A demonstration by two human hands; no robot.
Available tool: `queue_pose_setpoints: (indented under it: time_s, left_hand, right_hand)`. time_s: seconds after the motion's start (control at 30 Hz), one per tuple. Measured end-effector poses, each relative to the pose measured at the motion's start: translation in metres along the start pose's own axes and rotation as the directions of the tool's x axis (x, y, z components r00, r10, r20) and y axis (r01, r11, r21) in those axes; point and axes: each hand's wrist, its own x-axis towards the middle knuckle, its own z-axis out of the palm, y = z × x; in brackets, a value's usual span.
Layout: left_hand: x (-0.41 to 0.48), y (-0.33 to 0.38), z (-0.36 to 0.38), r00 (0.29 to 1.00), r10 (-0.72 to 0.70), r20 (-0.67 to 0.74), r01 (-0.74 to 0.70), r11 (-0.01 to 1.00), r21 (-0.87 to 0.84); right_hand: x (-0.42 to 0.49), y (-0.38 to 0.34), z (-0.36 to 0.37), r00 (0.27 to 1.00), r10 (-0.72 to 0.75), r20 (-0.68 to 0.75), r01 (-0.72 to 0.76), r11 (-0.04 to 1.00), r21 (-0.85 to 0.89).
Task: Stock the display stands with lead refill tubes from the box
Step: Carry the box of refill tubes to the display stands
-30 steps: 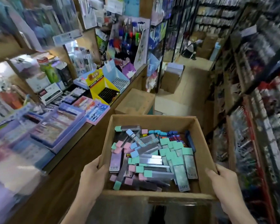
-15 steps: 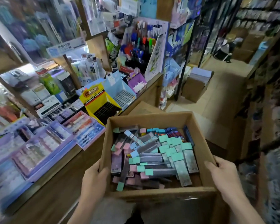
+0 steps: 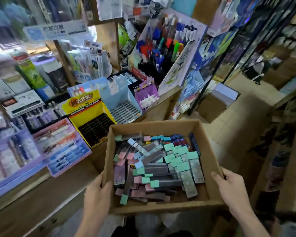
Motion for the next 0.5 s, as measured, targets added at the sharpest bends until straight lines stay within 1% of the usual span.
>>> queue_pose_setpoints:
  time_s: [0.1,0.17,0.27,0.4,0.5]
  left_hand:
    - [0.011,0.004,0.018,0.996,-0.047,-0.082,0.045,0.999,-0.027]
    - [0.015,0.006,0.033,0.987,-0.080,-0.137,0.075,0.996,-0.038]
    - [0.014,0.009,0.062,0.954,-0.170,-0.247,0.140,0.981,-0.132]
    - [0.007,0.014,0.112,0.878,-0.284,-0.386,0.212,0.953,-0.217]
    - [-0.006,0.025,0.146,0.813,-0.353,-0.463,0.232,0.926,-0.298]
  right_hand:
    - [0.043,-0.014,0.004,0.999,-0.023,0.049,0.024,0.999,-0.031]
    - [0.073,-0.023,0.010,0.993,-0.066,0.101,0.073,0.995,-0.063]
    - [0.121,-0.033,0.021,0.969,-0.139,0.203,0.161,0.982,-0.098]
    - [0.192,-0.044,0.035,0.904,-0.221,0.367,0.298,0.939,-0.170]
    - [0.232,-0.056,0.044,0.831,-0.285,0.478,0.388,0.912,-0.132]
